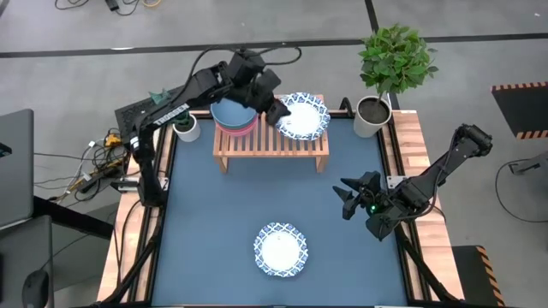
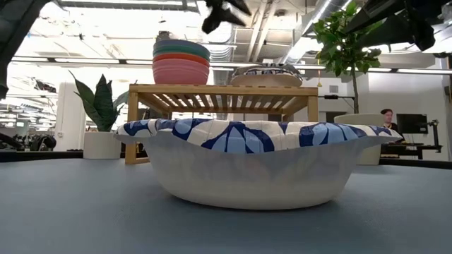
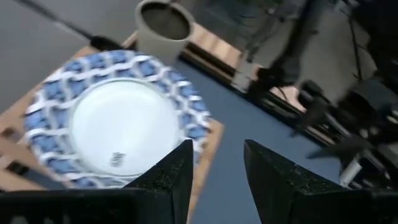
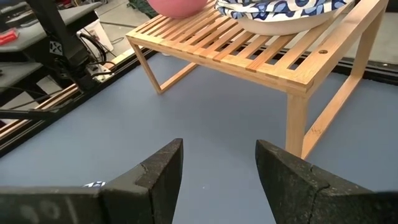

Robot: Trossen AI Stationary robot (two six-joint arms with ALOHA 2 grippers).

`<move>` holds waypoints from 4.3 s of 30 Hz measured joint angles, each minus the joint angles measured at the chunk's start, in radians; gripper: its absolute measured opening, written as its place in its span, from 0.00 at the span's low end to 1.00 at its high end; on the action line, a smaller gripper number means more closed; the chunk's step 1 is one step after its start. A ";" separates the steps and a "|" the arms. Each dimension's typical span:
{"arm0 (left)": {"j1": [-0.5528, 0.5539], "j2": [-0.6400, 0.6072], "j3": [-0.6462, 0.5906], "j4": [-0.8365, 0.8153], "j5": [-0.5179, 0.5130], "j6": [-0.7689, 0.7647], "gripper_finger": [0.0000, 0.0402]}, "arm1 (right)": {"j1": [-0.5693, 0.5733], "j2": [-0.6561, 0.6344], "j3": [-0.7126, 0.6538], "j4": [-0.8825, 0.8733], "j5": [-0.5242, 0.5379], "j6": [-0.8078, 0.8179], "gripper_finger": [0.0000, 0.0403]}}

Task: Place and stack bowls onto a shelf
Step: Stack the white patterned bowl on top of the other white patterned bowls on the shelf

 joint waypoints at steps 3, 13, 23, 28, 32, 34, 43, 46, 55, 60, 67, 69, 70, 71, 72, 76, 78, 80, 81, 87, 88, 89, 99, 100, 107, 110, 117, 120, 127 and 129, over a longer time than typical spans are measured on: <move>-0.065 -0.036 0.000 -0.001 -0.041 0.025 0.31 | 0.000 0.000 0.000 0.006 -0.004 0.000 0.56; -0.382 -0.163 0.001 -0.090 -0.267 0.048 0.31 | 0.000 0.000 0.000 0.008 -0.007 0.014 0.56; -0.809 -0.184 -0.043 -0.254 -0.533 -0.066 0.31 | 0.000 0.000 0.000 0.009 -0.024 0.018 0.56; -1.028 -0.179 -0.154 -0.252 -0.696 -0.179 0.31 | 0.000 0.000 0.000 0.009 -0.025 0.015 0.56; -1.173 -0.179 -0.272 -0.203 -0.816 -0.317 0.31 | 0.000 0.000 0.000 0.009 -0.025 0.015 0.56; -1.219 -0.179 -0.346 -0.153 -0.842 -0.374 0.31 | 0.000 0.000 0.000 0.009 -0.025 0.015 0.56; -1.159 -0.179 -0.641 -0.012 -0.801 -0.593 0.31 | 0.000 0.000 0.000 0.009 -0.075 0.006 0.56; -1.099 -0.179 -0.721 0.003 -0.794 -0.622 0.31 | 0.000 0.000 0.000 0.010 -0.114 0.007 0.56; -0.925 -0.179 -0.965 0.305 -0.757 -0.627 0.31 | 0.001 0.000 0.000 0.013 -0.130 0.007 0.56; -0.887 -0.179 -1.083 0.525 -0.661 -0.569 0.31 | 0.001 0.000 0.000 0.013 -0.130 0.007 0.56; -0.877 -0.179 -1.162 0.626 -0.659 -0.539 0.33 | 0.000 0.000 0.000 0.013 -0.130 0.007 0.56; -0.877 -0.179 -1.168 0.628 -0.664 -0.536 0.36 | 0.000 0.000 0.000 0.013 -0.130 0.007 0.56; -0.877 -0.179 -1.171 0.626 -0.666 -0.535 0.37 | 0.000 0.000 0.000 0.013 -0.129 0.007 0.56; -0.877 -0.179 -1.172 0.624 -0.667 -0.536 0.39 | 0.000 0.000 0.000 0.013 -0.129 0.007 0.56; -0.877 -0.179 -1.172 0.623 -0.669 -0.536 0.40 | 0.000 0.000 0.000 0.013 -0.130 0.007 0.56; -0.877 -0.179 -1.172 0.624 -0.678 -0.537 0.47 | 0.000 0.000 0.000 0.013 -0.129 0.007 0.56; -0.877 -0.179 -1.172 0.624 -0.680 -0.544 0.50 | 0.000 0.000 0.000 0.013 -0.129 0.007 0.56; -0.877 -0.179 -1.172 0.624 -0.687 -0.555 0.52 | 0.000 0.000 0.000 0.013 -0.129 0.007 0.56; -0.877 -0.179 -1.172 0.623 -0.694 -0.564 0.52 | 0.000 0.000 0.000 0.013 -0.129 0.007 0.56; -0.877 -0.162 -1.172 0.630 -0.710 -0.590 0.52 | 0.000 0.000 0.000 0.013 -0.128 0.007 0.56; -0.877 -0.158 -1.172 0.626 -0.707 -0.592 0.52 | 0.000 0.000 0.000 0.013 -0.128 0.007 0.56; -0.877 -0.145 -1.171 0.633 -0.698 -0.600 0.52 | 0.000 0.000 0.000 0.012 -0.128 0.008 0.56; -0.873 -0.044 -1.170 0.676 -0.631 -0.642 0.52 | 0.000 0.000 0.000 0.012 -0.128 0.007 0.56; -0.873 -0.043 -1.170 0.671 -0.622 -0.641 0.52 | 0.000 -0.001 0.000 0.013 -0.128 0.007 0.56; -0.872 -0.045 -1.163 0.673 -0.604 -0.637 0.49 | -0.001 0.000 0.000 0.012 -0.127 0.007 0.56; -0.872 -0.045 -1.160 0.676 -0.608 -0.649 0.42 | -0.001 0.000 0.000 0.012 -0.127 0.007 0.56; -0.871 -0.047 -1.160 0.679 -0.604 -0.652 0.13 | -0.001 0.000 0.000 0.013 -0.127 0.007 0.56; -0.871 -0.048 -1.159 0.681 -0.601 -0.666 0.03 | -0.001 0.000 0.000 0.012 -0.127 0.007 0.56; -0.869 -0.065 -1.156 0.677 -0.566 -0.689 0.01 | -0.001 0.000 0.000 0.012 -0.125 0.002 0.56; -0.869 -0.085 -1.146 0.667 -0.558 -0.694 0.01 | -0.001 0.000 0.000 0.012 -0.125 0.002 0.56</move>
